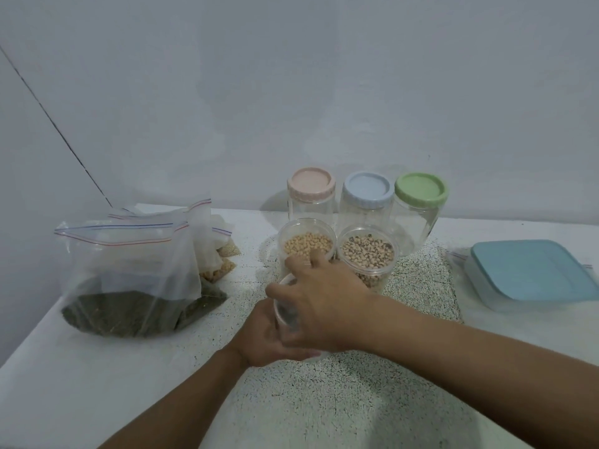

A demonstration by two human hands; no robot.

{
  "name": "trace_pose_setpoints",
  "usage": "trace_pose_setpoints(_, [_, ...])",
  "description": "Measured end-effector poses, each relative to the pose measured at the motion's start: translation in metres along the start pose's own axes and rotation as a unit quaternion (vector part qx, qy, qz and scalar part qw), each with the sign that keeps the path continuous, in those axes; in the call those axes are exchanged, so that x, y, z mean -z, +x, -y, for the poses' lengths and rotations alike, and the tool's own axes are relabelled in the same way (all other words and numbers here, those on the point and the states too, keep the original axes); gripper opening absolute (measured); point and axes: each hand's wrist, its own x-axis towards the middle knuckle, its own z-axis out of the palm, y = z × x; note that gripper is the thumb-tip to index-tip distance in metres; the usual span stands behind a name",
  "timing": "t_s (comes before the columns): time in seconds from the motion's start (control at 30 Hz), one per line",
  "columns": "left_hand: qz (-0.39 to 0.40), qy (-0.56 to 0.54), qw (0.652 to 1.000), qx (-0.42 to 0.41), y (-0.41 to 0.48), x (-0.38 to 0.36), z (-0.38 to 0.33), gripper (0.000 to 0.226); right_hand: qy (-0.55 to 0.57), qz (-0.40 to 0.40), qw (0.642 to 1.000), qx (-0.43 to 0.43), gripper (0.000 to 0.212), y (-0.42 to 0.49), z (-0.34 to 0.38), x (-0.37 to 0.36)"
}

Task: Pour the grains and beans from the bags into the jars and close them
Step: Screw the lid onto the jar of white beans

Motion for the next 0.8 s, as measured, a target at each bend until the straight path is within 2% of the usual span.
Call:
trace_pose_setpoints(0.1, [0.004,0.008,1.0,-0.023,-0.002,0.004,0.0,0.077,0.141,0.032,0.983,0.116,0.042,0.001,-0.013,0.016])
trace_pose_setpoints(0.17, [-0.006,0.001,1.0,-0.027,-0.003,0.007,-0.009,0.093,0.222,0.046,0.966,0.127,0.03,0.0,-0.018,0.023])
trace_pose_setpoints(0.2, [-0.005,0.001,1.0,-0.021,-0.001,0.008,-0.006,0.099,0.231,0.021,0.966,0.115,0.028,-0.001,-0.019,0.021])
trace_pose_setpoints(0.23, [-0.006,0.003,1.0,-0.015,-0.001,0.008,-0.004,0.096,0.213,-0.015,0.972,0.095,0.032,-0.002,-0.018,0.018])
trace_pose_setpoints(0.3, [-0.004,0.027,1.0,-0.004,-0.001,0.008,-0.007,0.071,0.108,-0.043,0.993,0.021,0.057,-0.003,-0.012,0.01])
trace_pose_setpoints(0.33, [-0.003,0.031,1.0,-0.001,-0.002,0.008,-0.001,0.061,0.052,-0.017,0.998,-0.029,0.069,-0.005,-0.008,0.008])
trace_pose_setpoints(0.4, [-0.005,0.014,1.0,0.017,-0.003,0.008,0.002,0.06,0.002,0.035,0.995,-0.09,0.08,-0.006,-0.001,0.001])
trace_pose_setpoints(0.5, [-0.002,0.014,1.0,0.014,-0.003,0.007,0.004,0.063,0.0,0.029,0.997,-0.068,0.073,-0.002,0.005,-0.004])
trace_pose_setpoints(0.63, [0.001,0.003,1.0,0.015,-0.002,0.007,0.007,0.082,0.148,0.06,0.986,0.038,0.068,0.001,-0.012,0.013])
trace_pose_setpoints(0.67, [-0.003,0.015,1.0,0.011,-0.002,0.008,0.008,0.081,0.184,0.062,0.98,0.046,0.066,0.0,-0.015,0.017])
trace_pose_setpoints(0.73, [-0.005,0.019,1.0,0.01,-0.002,0.01,0.009,0.071,0.203,0.036,0.978,0.022,0.058,-0.002,-0.018,0.019])
trace_pose_setpoints(0.8, [-0.006,0.027,0.999,0.016,-0.001,0.01,0.011,0.063,0.107,0.028,0.993,-0.038,0.063,-0.003,-0.014,0.013])
